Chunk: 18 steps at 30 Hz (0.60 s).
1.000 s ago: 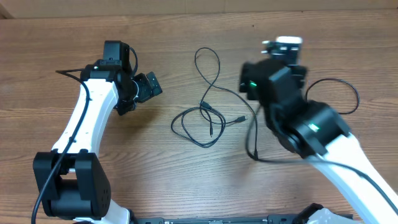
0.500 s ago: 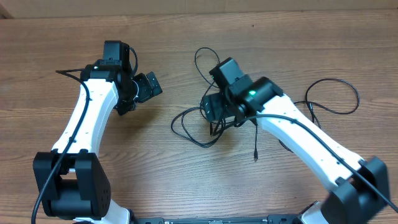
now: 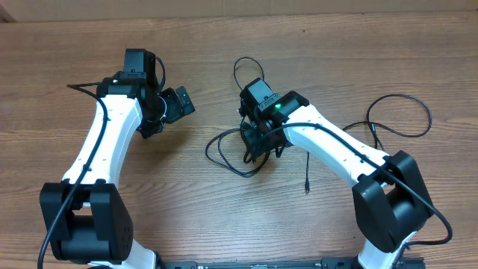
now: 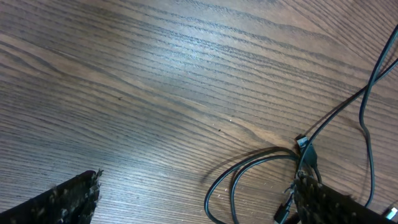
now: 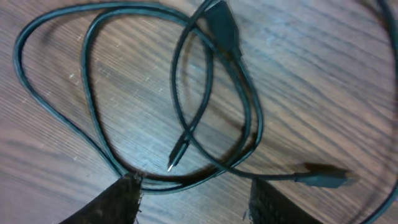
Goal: Untangle cables
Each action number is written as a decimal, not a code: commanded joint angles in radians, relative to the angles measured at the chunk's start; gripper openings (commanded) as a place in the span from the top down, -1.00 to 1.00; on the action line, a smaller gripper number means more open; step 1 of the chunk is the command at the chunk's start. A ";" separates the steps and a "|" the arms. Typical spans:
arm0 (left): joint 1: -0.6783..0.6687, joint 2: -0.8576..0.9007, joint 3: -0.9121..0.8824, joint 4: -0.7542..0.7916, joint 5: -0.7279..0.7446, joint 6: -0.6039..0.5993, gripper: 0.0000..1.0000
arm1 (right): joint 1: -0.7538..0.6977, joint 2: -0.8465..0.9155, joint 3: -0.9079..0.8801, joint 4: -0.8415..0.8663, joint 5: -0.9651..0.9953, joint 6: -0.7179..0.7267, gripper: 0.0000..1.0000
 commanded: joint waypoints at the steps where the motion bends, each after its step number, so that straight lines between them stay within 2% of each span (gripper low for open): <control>1: -0.001 0.010 -0.007 0.001 -0.009 -0.013 -0.99 | -0.002 0.014 -0.003 0.021 0.034 -0.025 -0.05; 6: -0.001 0.010 -0.007 0.002 -0.009 -0.013 -0.99 | -0.002 0.039 -0.003 0.047 0.033 -0.032 0.02; 9: -0.001 0.010 -0.007 0.001 -0.009 -0.013 -0.99 | -0.002 0.054 -0.004 0.044 -0.005 -0.081 0.21; 18: -0.001 0.010 -0.007 0.001 -0.009 -0.013 -0.99 | -0.003 0.061 -0.017 0.056 -0.014 -0.107 0.23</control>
